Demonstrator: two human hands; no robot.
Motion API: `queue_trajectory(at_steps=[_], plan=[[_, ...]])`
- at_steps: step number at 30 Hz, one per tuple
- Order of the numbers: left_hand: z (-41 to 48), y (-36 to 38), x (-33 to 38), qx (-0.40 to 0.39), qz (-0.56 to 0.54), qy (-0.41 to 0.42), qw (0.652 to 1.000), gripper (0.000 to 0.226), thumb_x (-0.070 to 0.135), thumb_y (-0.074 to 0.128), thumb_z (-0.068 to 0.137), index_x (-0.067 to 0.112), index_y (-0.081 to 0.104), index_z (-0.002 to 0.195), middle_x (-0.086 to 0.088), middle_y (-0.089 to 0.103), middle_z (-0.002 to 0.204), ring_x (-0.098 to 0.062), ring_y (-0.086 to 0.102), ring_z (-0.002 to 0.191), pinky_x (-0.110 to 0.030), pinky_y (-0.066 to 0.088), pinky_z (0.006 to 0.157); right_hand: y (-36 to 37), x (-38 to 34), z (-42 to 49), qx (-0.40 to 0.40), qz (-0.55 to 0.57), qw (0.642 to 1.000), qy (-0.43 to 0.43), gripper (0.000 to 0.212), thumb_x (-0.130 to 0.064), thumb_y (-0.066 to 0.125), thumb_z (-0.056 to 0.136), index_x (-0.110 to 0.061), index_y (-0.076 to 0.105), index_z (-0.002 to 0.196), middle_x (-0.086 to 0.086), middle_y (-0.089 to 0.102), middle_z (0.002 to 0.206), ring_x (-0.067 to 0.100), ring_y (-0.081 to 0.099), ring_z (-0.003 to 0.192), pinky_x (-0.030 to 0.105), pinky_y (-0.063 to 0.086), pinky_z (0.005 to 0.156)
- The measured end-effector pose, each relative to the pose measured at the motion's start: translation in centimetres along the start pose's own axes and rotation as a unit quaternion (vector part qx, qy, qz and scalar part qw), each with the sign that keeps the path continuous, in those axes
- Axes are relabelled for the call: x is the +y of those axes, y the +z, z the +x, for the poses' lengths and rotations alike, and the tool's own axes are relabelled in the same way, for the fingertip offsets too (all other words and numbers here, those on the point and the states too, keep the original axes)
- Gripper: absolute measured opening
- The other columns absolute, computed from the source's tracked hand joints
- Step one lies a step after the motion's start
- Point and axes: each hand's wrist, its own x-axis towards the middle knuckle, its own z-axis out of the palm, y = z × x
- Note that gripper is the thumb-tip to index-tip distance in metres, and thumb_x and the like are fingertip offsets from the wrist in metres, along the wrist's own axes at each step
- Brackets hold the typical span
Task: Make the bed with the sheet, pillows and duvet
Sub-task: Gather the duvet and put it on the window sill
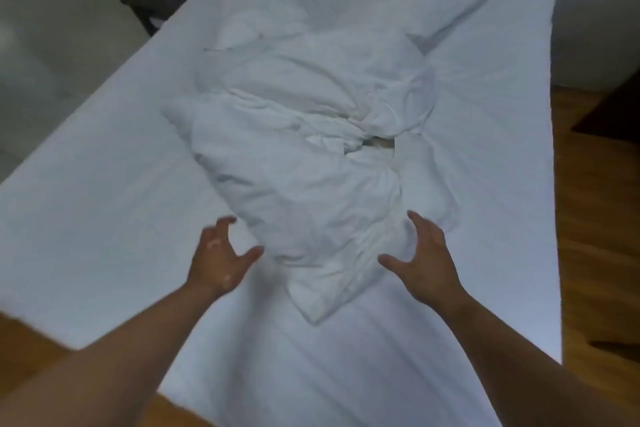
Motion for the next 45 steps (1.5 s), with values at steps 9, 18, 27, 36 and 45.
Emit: queue_trajectory(at_steps=[9, 18, 27, 36, 45], plan=[[23.0, -2.8, 4.1, -0.026, 0.392, 0.244, 0.887, 0.137, 0.096, 0.057, 0.044, 0.049, -0.017, 0.149, -0.001, -0.019, 0.164, -0.038, -0.022, 0.148, -0.076, -0.002, 0.108, 7.4, -8.3, 15.7, -0.052, -0.225, 0.973, -0.001, 0.145, -0.081, 0.078, 0.041, -0.055, -0.02, 0.144, -0.01, 0.004, 0.163, 0.029, 0.002, 0.152, 0.079, 0.018, 0.104], [25.1, 3.3, 0.9, -0.102, 0.277, 0.261, 0.919, 0.084, 0.093, 0.043, 0.061, 0.05, 0.035, 0.133, 0.008, 0.064, 0.119, -0.023, 0.056, 0.115, -0.045, 0.04, 0.088, 11.3, -3.4, 16.0, -0.023, -0.221, 0.975, 0.006, 0.062, -0.086, 0.059, 0.063, -0.038, 0.05, 0.101, -0.01, 0.065, 0.088, 0.023, 0.063, 0.088, 0.039, 0.047, 0.077], [12.9, 0.2, 1.1, -0.135, 0.127, 0.269, 0.945, 0.068, 0.07, 0.051, 0.065, 0.044, 0.057, 0.128, 0.002, 0.07, 0.119, -0.029, 0.065, 0.104, -0.033, 0.046, 0.084, 9.4, -2.8, 1.2, 0.043, -0.044, 0.998, 0.01, 0.039, -0.048, 0.08, 0.076, -0.029, 0.069, 0.108, -0.01, 0.072, 0.098, 0.012, 0.064, 0.086, 0.014, 0.037, 0.065], [-8.6, -3.8, 2.1, -0.183, 0.07, 0.269, 0.943, 0.06, 0.068, 0.057, 0.055, 0.038, 0.067, 0.105, 0.002, 0.073, 0.106, -0.028, 0.066, 0.097, -0.036, 0.051, 0.081, 5.3, 1.6, -20.3, 0.069, 0.066, 0.995, -0.002, 0.023, -0.046, 0.082, 0.07, -0.041, 0.069, 0.088, -0.023, 0.071, 0.086, -0.005, 0.063, 0.083, 0.019, 0.045, 0.068], [-30.3, -6.4, 0.0, -0.253, -0.14, 0.252, 0.923, 0.051, 0.059, 0.07, 0.062, 0.026, 0.074, 0.101, 0.008, 0.076, 0.1, -0.014, 0.071, 0.098, -0.044, 0.054, 0.088, -1.0, 3.1, -38.8, 0.197, 0.022, 0.976, -0.091, 0.019, -0.029, 0.072, 0.083, -0.047, 0.064, 0.087, -0.035, 0.065, 0.089, -0.02, 0.057, 0.09, 0.004, 0.04, 0.071]])
